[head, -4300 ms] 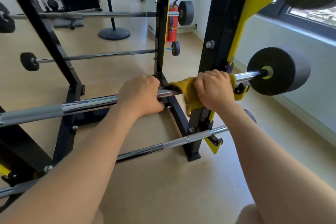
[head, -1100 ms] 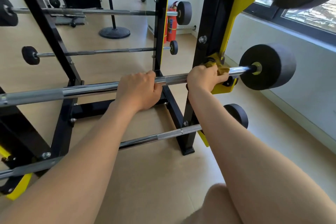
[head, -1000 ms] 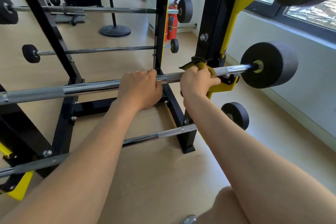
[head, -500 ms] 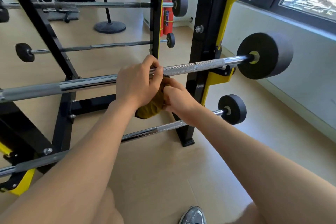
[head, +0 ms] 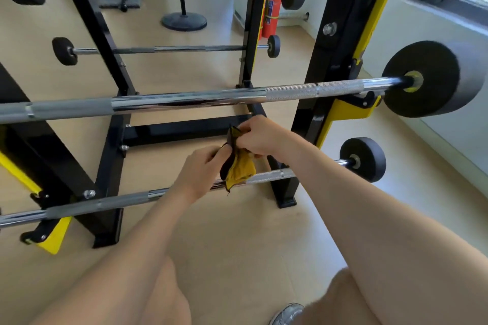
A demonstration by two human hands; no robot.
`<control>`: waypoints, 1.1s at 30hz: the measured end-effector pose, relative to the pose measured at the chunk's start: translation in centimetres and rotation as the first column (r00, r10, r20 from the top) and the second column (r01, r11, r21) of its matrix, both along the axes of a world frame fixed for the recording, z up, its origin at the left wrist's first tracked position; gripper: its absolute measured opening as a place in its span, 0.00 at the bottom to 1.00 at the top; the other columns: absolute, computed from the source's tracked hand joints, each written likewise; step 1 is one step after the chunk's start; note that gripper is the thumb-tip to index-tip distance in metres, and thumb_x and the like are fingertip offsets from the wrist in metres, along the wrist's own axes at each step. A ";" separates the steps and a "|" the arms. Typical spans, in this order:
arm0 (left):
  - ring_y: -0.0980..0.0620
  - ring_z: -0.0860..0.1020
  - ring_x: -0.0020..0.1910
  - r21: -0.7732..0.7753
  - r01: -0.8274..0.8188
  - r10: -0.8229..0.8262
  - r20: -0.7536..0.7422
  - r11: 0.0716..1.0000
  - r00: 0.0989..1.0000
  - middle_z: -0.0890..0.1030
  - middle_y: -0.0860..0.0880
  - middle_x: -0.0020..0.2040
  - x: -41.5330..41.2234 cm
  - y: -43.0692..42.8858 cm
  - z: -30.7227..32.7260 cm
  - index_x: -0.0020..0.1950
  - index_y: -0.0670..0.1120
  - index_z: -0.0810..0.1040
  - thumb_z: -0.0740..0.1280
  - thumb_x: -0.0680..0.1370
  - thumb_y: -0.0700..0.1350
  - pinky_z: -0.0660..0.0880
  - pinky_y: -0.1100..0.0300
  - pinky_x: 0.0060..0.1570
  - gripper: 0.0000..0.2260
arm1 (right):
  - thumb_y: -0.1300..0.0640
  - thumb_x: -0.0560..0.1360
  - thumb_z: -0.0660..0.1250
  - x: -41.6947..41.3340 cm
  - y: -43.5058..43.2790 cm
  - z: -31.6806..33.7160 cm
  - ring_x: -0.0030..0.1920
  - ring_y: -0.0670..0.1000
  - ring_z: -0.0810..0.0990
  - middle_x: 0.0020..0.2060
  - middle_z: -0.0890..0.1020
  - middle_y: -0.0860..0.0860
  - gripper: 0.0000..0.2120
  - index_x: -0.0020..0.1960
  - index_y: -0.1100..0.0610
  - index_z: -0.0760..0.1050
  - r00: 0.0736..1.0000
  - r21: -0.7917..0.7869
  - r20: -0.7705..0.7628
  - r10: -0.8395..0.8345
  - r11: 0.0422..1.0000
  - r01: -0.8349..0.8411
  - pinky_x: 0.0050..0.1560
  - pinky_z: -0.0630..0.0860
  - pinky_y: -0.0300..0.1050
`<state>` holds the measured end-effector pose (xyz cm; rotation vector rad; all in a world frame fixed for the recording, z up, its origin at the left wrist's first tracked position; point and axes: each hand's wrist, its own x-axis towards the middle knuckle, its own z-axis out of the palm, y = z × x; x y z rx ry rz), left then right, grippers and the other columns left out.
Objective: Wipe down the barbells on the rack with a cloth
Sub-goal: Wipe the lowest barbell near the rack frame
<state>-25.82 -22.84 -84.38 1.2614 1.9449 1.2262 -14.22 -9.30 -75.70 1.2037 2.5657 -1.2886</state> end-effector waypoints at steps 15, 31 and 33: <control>0.55 0.80 0.51 0.016 -0.249 0.249 0.033 0.968 0.968 0.84 0.56 0.52 -3.5 -1.9 -3.3 0.59 0.53 0.83 0.65 0.84 0.57 0.77 0.59 0.47 0.12 | 0.47 0.81 0.69 -3.2 -3.3 -7.9 0.33 0.46 0.78 0.31 0.80 0.53 0.17 0.39 0.56 0.82 0.956 0.102 -0.288 -0.059 0.991 0.092 0.36 0.76 0.38; 0.50 0.75 0.60 -0.105 -0.090 0.068 -0.199 0.990 0.978 0.82 0.56 0.51 -5.6 -5.4 -6.9 0.43 0.49 0.86 0.68 0.81 0.53 0.74 0.41 0.62 0.13 | 0.37 0.84 0.58 -2.7 -5.9 -14.1 0.44 0.46 0.78 0.47 0.80 0.46 0.17 0.59 0.49 0.74 0.940 0.360 -0.254 -0.228 0.880 0.311 0.40 0.71 0.39; 0.51 0.73 0.63 -0.079 -0.156 0.124 -0.314 0.985 0.941 0.82 0.56 0.49 -5.9 -5.9 -6.7 0.43 0.51 0.84 0.65 0.82 0.56 0.70 0.43 0.66 0.14 | 0.35 0.83 0.59 -2.3 -5.7 -14.2 0.42 0.45 0.76 0.45 0.79 0.46 0.19 0.60 0.49 0.73 0.960 0.397 -0.197 -0.197 0.880 0.262 0.42 0.72 0.42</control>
